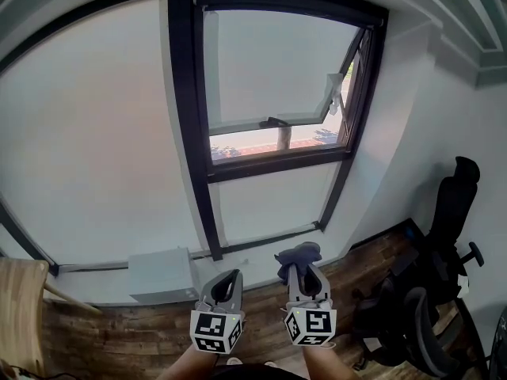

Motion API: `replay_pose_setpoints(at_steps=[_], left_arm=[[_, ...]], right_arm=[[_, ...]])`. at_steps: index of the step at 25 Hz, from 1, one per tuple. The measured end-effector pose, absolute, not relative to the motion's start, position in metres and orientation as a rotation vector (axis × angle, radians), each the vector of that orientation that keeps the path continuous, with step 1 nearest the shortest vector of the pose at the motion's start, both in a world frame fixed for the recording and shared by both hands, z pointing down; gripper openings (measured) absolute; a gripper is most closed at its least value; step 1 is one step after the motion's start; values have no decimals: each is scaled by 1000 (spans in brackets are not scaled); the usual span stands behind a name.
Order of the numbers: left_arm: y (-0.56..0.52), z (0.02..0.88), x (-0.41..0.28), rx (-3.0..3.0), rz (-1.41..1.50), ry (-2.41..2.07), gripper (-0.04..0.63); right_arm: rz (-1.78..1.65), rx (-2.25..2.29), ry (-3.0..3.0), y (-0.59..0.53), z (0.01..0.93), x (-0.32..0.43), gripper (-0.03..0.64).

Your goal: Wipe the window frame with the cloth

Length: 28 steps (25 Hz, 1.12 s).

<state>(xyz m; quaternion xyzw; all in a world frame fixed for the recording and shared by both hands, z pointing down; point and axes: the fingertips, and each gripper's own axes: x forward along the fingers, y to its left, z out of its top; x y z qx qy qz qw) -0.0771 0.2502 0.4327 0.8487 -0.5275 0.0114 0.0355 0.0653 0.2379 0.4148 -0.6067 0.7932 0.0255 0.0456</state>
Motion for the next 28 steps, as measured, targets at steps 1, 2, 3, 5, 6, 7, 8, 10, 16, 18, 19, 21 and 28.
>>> replay_pose_setpoints(at_steps=[1,2,3,5,6,7,8,10,16,18,19,21,28], left_arm=[[249,433,-79,2607,33,-1622,8],[248,432,-80,2608,31,-1623,8],[247,431,-82,2608,29,-1624,8],[245,431,-85,2607,24,-1626,8],[244,431,-87,2608,22,-1627,8],[243,430,-90,2608,18,-1628,8],[241,430,-93,2609,12,-1630,8],[236,428,-100,2610,1,-1633,8],[226,430,-126,2627,-22,-1619,8],[225,435,-131,2636,-16,-1607,8],[224,437,-134,2638,-11,-1602,8],[223,439,-139,2638,-2,-1596,8],[197,444,-150,2631,-1,-1612,8]], right_arm=[[79,-1851,2427,237,415,63,78],[78,-1848,2431,236,415,61,78],[77,-1845,2435,234,415,59,78],[79,-1838,2444,232,414,53,78],[82,-1834,2448,231,414,51,78],[85,-1831,2450,229,414,48,78],[89,-1828,2453,228,413,44,78],[96,-1824,2461,223,412,36,78],[118,-1827,2462,218,415,7,80],[121,-1831,2451,219,418,0,81],[121,-1835,2449,219,419,-2,81],[115,-1839,2455,218,422,-9,81],[119,-1823,2480,192,429,-21,81]])
